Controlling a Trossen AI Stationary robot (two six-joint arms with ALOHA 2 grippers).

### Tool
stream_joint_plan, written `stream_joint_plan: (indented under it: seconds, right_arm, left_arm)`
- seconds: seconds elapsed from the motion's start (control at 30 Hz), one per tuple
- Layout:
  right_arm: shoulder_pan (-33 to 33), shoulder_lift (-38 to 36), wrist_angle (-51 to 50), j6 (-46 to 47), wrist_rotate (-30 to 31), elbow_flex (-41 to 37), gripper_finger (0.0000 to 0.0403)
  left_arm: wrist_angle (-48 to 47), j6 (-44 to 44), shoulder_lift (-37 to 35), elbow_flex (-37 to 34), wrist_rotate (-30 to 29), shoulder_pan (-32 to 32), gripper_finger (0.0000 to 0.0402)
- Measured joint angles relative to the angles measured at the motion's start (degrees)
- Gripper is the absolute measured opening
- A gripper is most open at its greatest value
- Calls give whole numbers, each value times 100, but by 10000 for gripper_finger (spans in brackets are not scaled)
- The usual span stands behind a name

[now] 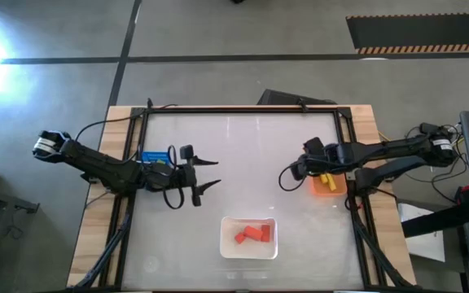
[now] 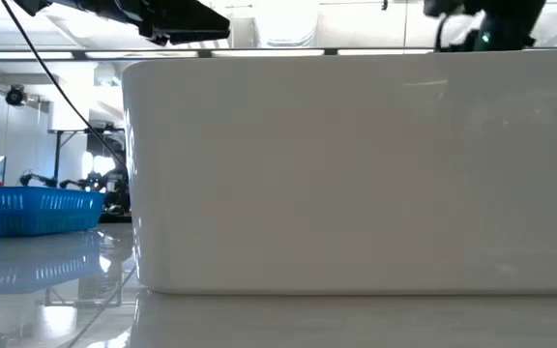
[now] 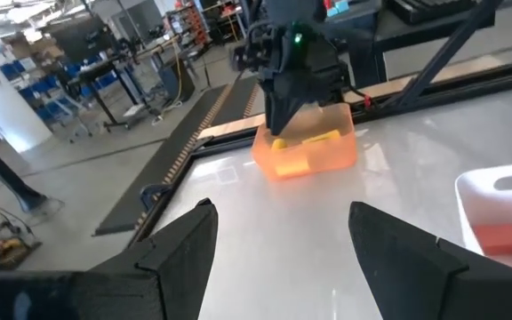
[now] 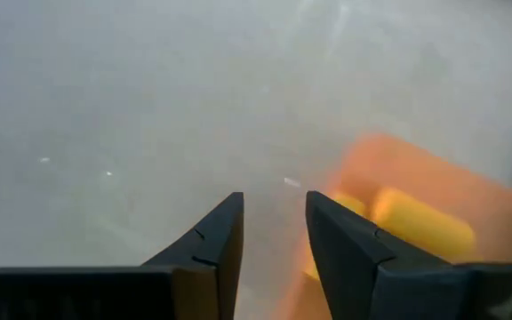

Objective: Sort & place blocks by color
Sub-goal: Return to Home Position

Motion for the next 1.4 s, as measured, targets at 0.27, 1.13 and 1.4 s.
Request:
stream_joint_plan:
  seconds: [0.27,1.13,1.4]
  right_arm:
    - [479,59,1203,-1752,225,264,78]
    - [-588,-551,8222,-7737,-2453,-2484,9]
    - [-1100,-1858,6882,-7746,-2970,-2623,9]
  left_arm:
    - [-50,-532,11,-20,2,0,238]
    - [101,-95,-1522,-1485,1974,1119,175]
    - [101,-570,-2855,-2467,2175,1515,102]
